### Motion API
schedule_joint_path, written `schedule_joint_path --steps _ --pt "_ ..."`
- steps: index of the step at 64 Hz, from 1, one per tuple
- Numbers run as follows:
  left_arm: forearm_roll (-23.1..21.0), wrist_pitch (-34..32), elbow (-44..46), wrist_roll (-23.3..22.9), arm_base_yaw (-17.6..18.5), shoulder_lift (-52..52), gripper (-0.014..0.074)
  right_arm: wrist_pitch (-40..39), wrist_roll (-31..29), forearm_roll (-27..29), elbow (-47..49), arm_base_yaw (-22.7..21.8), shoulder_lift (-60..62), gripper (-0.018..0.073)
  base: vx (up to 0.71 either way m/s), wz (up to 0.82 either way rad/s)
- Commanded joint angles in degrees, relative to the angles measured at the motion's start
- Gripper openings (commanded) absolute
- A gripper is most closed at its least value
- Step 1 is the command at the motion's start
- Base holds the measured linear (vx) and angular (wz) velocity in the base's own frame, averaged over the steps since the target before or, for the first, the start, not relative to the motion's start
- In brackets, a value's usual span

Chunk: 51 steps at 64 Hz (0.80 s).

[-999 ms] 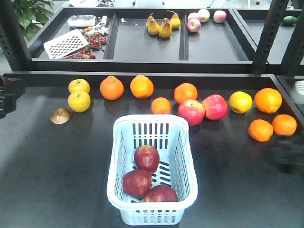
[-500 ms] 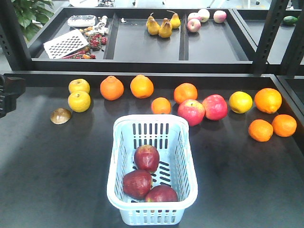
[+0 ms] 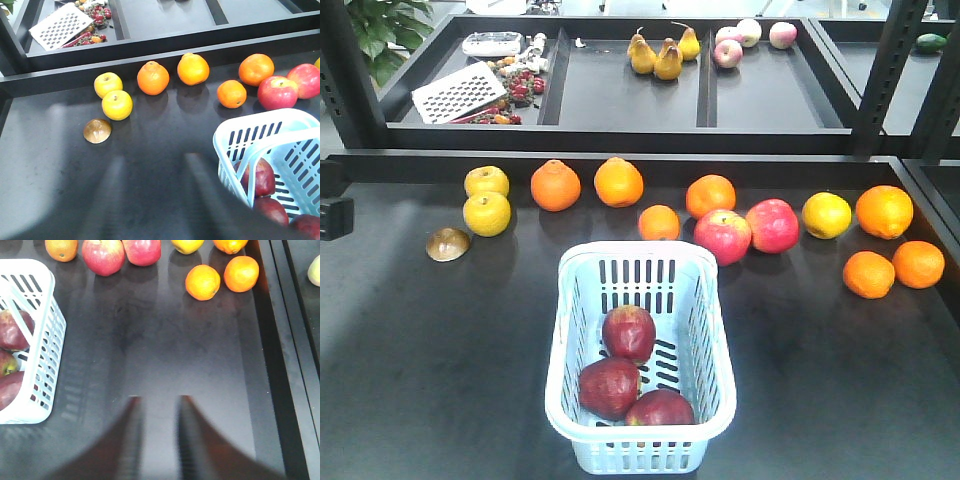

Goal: Pick three apples into basket with both arms

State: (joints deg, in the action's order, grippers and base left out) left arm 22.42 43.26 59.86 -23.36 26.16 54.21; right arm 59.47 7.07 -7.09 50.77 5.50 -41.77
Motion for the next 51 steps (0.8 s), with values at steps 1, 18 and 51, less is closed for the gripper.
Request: schedule_joint_path --steps 1,18,51 --pt "1.24 -3.48 1.21 -0.53 -0.04 -0.37 -0.0009 -3.63 -0.38 -1.03 1.57 -0.34 0.04 -0.0014 0.0 0.0" --pt "1.24 -3.3 1.21 -0.53 -0.04 -0.37 -0.0008 -2.68 -0.31 -0.82 1.57 -0.34 0.04 -0.0009 0.0 0.0" --pt "1.24 -3.31 1.21 -0.53 -0.04 -0.37 -0.0006 -1.92 -0.31 -0.77 1.57 -0.34 0.04 -0.0009 0.0 0.0"
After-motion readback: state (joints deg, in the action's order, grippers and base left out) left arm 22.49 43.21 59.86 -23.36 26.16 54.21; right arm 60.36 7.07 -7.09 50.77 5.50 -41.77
